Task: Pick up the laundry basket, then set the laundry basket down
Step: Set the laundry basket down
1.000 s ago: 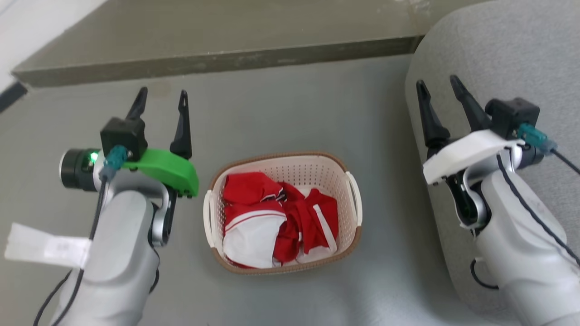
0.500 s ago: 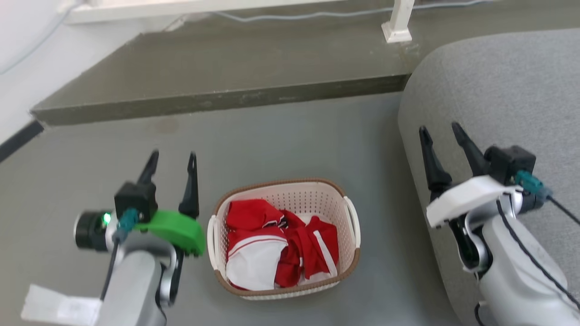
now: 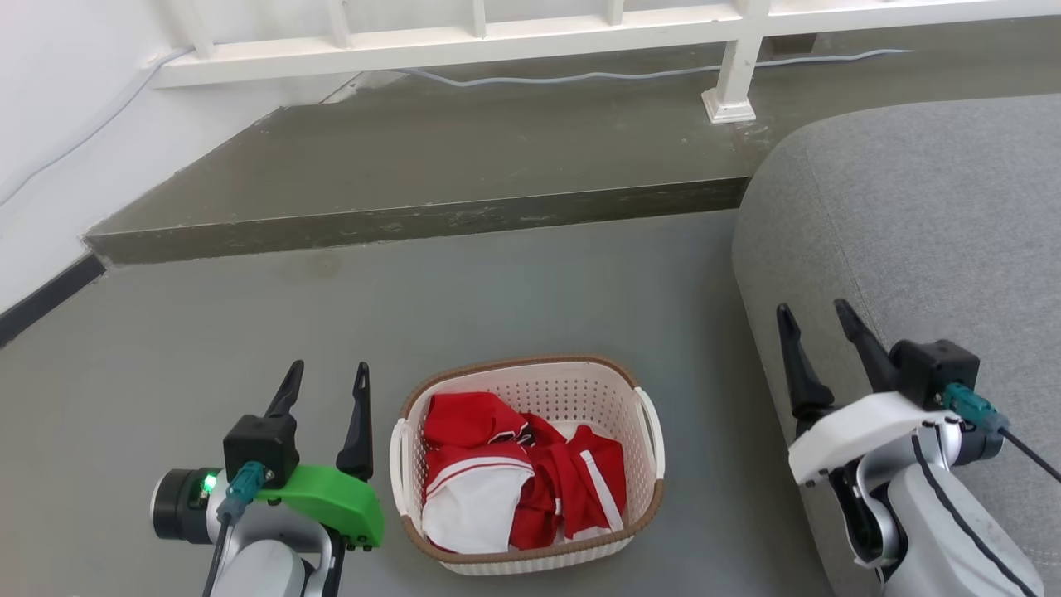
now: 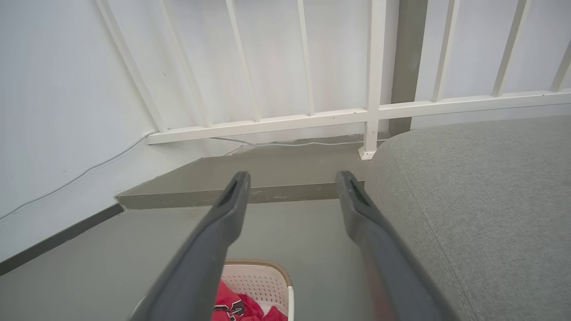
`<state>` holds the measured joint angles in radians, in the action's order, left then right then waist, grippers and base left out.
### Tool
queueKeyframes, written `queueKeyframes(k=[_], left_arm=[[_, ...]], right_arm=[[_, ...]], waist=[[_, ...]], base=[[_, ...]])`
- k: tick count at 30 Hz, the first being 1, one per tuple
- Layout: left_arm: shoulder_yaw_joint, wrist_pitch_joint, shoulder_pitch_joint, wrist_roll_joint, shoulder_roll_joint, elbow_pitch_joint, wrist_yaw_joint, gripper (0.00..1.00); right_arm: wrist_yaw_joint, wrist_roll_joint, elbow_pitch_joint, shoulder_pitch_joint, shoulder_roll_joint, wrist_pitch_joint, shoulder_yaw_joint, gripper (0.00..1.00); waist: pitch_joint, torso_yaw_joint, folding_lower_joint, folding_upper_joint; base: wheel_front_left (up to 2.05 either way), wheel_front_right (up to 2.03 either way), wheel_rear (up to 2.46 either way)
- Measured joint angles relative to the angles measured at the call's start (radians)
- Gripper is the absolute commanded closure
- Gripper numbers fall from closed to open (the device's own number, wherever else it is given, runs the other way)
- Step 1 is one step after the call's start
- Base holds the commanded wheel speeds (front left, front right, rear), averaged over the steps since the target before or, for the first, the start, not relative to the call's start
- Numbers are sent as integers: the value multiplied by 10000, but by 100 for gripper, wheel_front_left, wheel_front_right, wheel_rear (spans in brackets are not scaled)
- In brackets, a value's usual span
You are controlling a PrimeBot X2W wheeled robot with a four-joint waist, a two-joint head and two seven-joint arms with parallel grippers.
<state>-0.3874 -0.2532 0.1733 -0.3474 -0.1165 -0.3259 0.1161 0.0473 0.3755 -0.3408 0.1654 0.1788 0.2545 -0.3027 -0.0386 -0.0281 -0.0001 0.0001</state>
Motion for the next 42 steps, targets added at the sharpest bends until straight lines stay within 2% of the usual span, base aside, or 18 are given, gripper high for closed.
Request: queueKeyframes(k=[20, 42], left_arm=[[259, 155, -757, 134, 0, 675, 35, 0], [675, 652, -1177, 537, 65, 1089, 40, 0]], right_arm=[[71, -251, 238, -742, 67, 0, -238, 0], [155, -617, 545, -768, 127, 0, -368, 0]], waist=[[74, 91, 0, 0], [54, 73, 0, 0]], base=[[0, 0, 0], [0, 0, 0]])
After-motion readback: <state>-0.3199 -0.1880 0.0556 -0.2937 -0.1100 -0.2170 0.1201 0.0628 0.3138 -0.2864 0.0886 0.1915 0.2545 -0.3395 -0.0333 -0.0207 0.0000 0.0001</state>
